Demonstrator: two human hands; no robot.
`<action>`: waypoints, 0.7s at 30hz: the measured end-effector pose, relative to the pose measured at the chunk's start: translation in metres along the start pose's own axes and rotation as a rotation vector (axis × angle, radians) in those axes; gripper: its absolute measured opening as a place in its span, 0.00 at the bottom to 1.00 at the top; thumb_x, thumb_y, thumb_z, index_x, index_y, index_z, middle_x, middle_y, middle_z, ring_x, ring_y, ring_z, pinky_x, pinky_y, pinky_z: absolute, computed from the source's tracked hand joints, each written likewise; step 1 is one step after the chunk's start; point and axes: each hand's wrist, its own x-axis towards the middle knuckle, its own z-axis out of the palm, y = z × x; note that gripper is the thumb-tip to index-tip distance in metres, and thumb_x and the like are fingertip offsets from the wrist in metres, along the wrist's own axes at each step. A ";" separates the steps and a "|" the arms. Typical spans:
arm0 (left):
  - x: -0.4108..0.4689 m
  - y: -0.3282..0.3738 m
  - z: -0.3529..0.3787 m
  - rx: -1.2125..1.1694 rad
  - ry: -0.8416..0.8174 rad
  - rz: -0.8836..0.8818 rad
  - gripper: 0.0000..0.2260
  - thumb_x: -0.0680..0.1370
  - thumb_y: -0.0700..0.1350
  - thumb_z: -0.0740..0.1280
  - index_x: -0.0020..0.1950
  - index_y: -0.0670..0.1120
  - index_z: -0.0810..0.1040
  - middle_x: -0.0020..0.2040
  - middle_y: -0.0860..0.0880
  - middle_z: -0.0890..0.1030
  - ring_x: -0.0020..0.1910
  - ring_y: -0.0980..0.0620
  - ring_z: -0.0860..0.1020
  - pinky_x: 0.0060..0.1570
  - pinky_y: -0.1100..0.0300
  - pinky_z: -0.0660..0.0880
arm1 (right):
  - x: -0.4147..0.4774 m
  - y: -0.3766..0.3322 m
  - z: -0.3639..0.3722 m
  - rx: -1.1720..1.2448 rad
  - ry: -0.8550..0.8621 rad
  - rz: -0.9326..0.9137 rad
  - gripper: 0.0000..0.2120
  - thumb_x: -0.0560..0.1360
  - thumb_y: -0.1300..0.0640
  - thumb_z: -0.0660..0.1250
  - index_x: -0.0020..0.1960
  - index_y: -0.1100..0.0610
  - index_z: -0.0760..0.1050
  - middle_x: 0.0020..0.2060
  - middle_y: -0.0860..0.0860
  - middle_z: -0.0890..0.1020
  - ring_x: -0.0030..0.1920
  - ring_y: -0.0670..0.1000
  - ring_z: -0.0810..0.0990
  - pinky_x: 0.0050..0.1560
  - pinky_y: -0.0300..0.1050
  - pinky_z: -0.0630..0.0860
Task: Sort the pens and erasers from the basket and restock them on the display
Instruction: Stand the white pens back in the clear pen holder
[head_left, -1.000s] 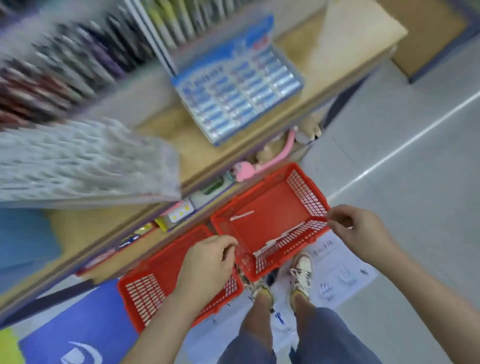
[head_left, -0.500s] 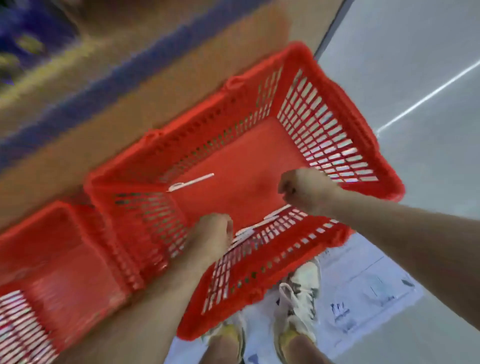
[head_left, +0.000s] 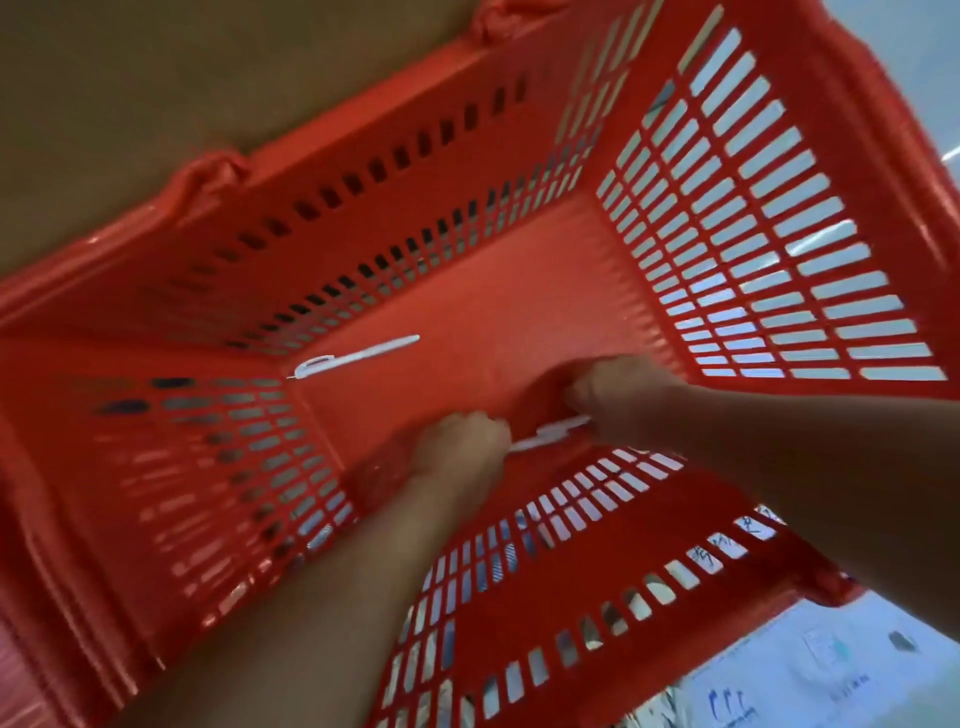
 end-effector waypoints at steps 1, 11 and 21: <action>0.002 -0.008 -0.005 0.007 -0.015 -0.027 0.11 0.77 0.40 0.61 0.57 0.43 0.75 0.56 0.44 0.79 0.57 0.42 0.77 0.52 0.52 0.74 | 0.001 0.003 -0.004 0.107 0.049 0.046 0.17 0.75 0.51 0.66 0.62 0.52 0.73 0.57 0.51 0.79 0.56 0.53 0.79 0.54 0.45 0.74; 0.004 -0.076 -0.022 -0.032 0.336 -0.215 0.18 0.73 0.41 0.65 0.63 0.47 0.71 0.55 0.43 0.75 0.56 0.40 0.74 0.50 0.47 0.74 | 0.011 -0.014 -0.036 0.992 0.238 0.427 0.11 0.76 0.55 0.64 0.55 0.58 0.78 0.41 0.55 0.76 0.48 0.58 0.79 0.41 0.40 0.65; 0.011 -0.072 -0.015 0.129 0.091 -0.243 0.10 0.81 0.44 0.55 0.61 0.44 0.66 0.60 0.42 0.74 0.59 0.42 0.75 0.53 0.50 0.73 | 0.025 -0.045 -0.034 1.230 0.223 0.437 0.07 0.77 0.57 0.62 0.45 0.57 0.77 0.37 0.56 0.80 0.32 0.51 0.76 0.29 0.38 0.70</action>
